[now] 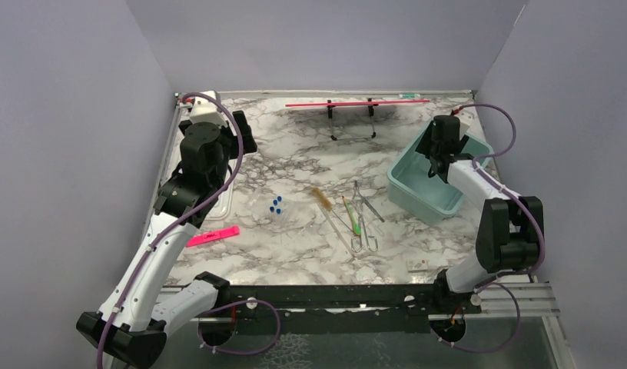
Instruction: Organize the chemistry lab equipment
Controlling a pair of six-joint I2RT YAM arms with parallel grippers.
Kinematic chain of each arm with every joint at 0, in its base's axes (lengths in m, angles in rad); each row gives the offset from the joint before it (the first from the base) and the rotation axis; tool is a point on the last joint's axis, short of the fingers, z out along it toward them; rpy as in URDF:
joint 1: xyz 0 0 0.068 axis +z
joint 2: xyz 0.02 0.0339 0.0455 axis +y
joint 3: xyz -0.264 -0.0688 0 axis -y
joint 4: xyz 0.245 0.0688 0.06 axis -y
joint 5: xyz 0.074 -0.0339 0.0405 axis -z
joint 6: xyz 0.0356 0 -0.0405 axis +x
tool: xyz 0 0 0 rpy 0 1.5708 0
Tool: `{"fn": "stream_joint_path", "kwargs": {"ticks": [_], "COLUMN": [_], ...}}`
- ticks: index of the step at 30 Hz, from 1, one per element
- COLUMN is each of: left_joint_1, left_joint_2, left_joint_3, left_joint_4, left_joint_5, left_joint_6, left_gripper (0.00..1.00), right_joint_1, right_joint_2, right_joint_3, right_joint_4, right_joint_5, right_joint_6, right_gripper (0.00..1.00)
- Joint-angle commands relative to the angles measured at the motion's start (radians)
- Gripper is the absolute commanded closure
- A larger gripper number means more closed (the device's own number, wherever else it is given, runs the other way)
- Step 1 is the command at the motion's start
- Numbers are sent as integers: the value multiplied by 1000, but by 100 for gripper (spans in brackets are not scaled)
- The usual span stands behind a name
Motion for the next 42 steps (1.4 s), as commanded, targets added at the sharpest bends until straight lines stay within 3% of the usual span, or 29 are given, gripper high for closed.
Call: {"fn": "stream_joint_path", "kwargs": {"ticks": [1,8,16,26,35,40,42], "left_joint_1": [-5,-6,-5,-12,-19,-21,-21], "left_joint_2": [-13,-20,-32,-29,-17,-15,-16], "left_joint_3": [-1,-1,-4,32,49,39,36], "left_joint_4": [13,13,14,18,19,17,17], "left_joint_5": [27,27,36,36,37,32,21], "left_joint_6": [-3,4,4,33,69,54,47], "left_gripper": [10,10,10,10,9,8,7], "right_joint_1": [-2,-1,-1,37,480,741,793], "right_joint_2": [-64,-147,-222,-321,-356,-259,-197], "right_joint_3": [65,143,183,262,190,101,63], "right_joint_4": [-85,-208,-285,-455,-517,-443,-417], "right_joint_5": [21,0,-33,-357,-222,-145,-131], "right_joint_6": [21,19,-17,-64,3,-16,-18], "right_gripper": [29,24,24,31,37,57,66]}}
